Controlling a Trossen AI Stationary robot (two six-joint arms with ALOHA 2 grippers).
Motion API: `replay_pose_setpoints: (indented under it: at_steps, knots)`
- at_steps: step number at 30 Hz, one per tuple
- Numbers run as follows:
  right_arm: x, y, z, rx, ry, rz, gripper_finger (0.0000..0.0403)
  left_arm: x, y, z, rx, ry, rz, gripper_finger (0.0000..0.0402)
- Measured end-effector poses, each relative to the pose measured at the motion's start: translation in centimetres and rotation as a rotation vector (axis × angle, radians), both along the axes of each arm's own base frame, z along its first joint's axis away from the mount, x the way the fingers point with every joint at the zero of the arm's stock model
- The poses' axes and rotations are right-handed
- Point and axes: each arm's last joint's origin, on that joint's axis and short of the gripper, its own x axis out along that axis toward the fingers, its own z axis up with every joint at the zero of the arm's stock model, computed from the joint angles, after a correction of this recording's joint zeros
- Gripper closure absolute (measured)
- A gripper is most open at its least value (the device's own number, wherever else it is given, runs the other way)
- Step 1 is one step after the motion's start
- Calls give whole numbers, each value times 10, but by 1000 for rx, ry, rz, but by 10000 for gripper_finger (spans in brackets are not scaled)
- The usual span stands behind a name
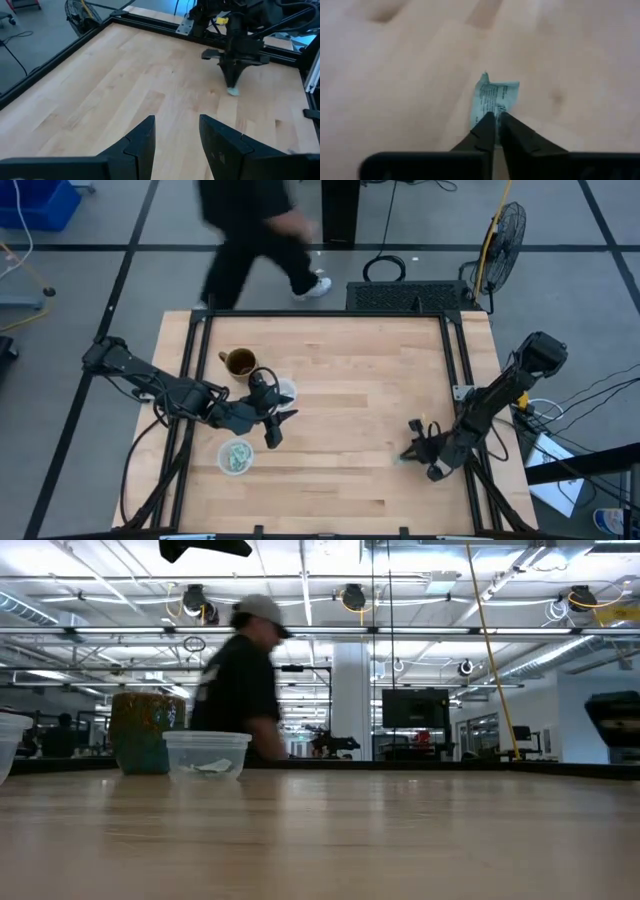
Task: Pick and place Stevia / Truvia into bins
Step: Put the stevia packet into the bottom transparent container
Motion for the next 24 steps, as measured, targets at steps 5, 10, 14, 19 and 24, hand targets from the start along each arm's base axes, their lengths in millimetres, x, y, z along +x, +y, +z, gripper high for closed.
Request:
replay_pose_setpoints:
  at_steps: [5, 10, 14, 19, 24]
  knots:
    - [16, -5, 11, -4, -175, -110, 393, 0, 1, 0, 11, -10, 23, 243]
    - [45, -12, 35, -19, -377, -174, 399, -5, 9, 10, 109, -62, 134, 243]
    - [85, -13, 60, -62, -442, -118, 400, -18, 21, 26, 151, -134, 253, 243]
    - [148, -14, 84, -105, -473, -59, 402, -39, 38, 48, 191, -189, 289, 243]
    - [216, -16, 92, -105, -500, -65, 402, -50, 47, 57, 183, -220, 301, 243]
